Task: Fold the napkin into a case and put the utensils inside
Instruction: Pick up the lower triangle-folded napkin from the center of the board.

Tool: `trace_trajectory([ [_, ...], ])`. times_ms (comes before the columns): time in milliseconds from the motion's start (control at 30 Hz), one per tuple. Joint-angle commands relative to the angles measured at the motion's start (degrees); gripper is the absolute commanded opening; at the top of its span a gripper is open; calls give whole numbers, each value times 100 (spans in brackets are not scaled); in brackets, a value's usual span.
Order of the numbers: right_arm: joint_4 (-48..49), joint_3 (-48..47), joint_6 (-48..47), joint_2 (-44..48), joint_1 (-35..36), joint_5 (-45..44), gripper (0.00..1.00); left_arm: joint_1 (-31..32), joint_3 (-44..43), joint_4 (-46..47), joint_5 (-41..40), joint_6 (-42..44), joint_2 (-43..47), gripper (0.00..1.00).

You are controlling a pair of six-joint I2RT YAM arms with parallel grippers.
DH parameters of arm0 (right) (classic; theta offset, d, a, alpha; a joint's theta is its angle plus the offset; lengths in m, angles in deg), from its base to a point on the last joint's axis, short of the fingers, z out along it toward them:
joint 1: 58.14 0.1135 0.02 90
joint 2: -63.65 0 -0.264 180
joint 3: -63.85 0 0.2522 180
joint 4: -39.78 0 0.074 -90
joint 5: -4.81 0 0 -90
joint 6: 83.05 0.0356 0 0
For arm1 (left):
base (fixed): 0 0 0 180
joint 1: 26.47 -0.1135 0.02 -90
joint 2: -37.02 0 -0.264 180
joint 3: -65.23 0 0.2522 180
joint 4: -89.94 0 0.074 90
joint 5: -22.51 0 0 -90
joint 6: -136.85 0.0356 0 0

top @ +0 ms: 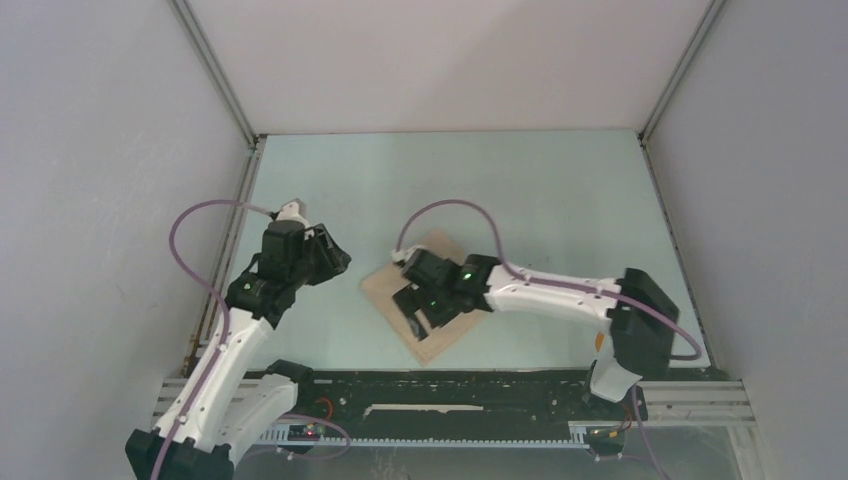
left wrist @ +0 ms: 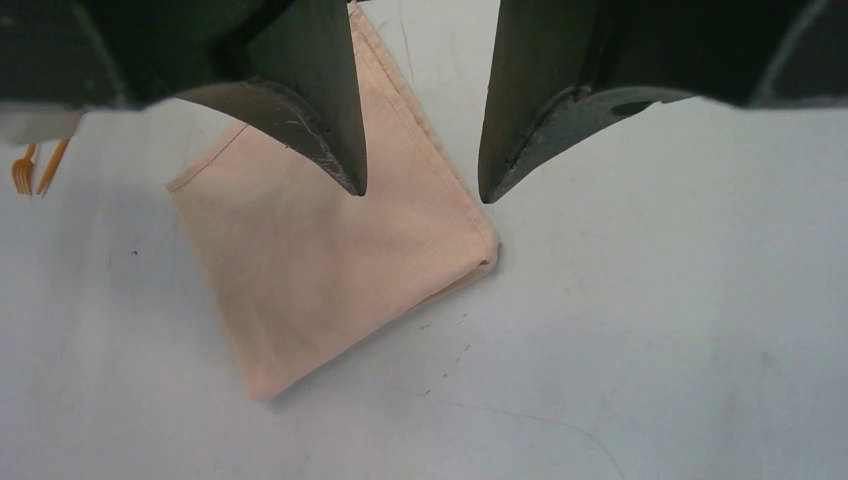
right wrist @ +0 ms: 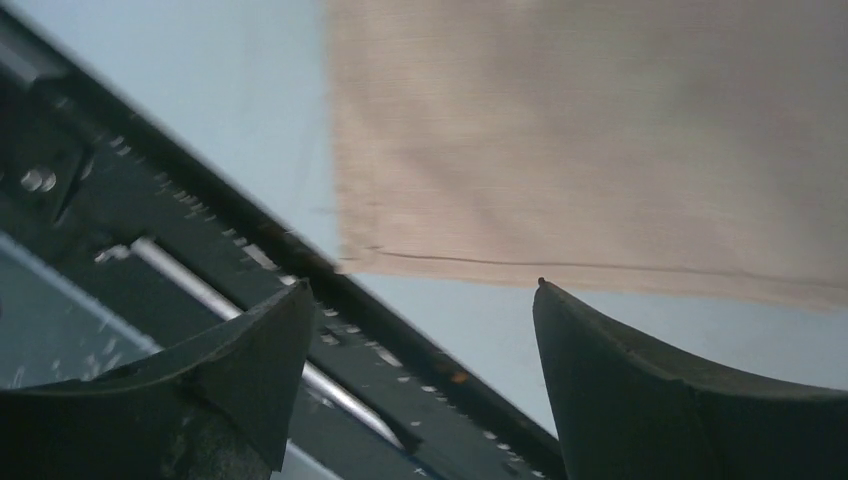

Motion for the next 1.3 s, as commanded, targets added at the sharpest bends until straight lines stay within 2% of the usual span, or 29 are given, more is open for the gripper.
trace_trajectory([
  [0, -622, -873, 49, -923, 734, 106, 89, -70, -112, -582, -362, 220, 428, 53],
  [133, -998, -1391, -19, -1608, 1018, 158, 90, -71, -149, -775, -465, 299, 651, 53],
  [400, -1114, -1641, -167, -2147, 1090, 101, 89, -73, 11, -721, -257, 248, 868, 53],
  [967, -1369, -1807, -100, -2921, 1132, -589, 67, -71, 14, -676, -185, 269, 981, 54],
  [1100, -1184, -1638, -72, -2989, 1157, -553, 54, -72, -23, -715, -209, 285, 975, 54],
  [1167, -1101, -1562, -66, -2980, 1157, -612, 43, -66, -20, -739, -229, 283, 987, 54],
  [1267, -961, -1471, -81, -2915, 1146, -723, 32, -72, 41, -714, -214, 268, 971, 54],
])
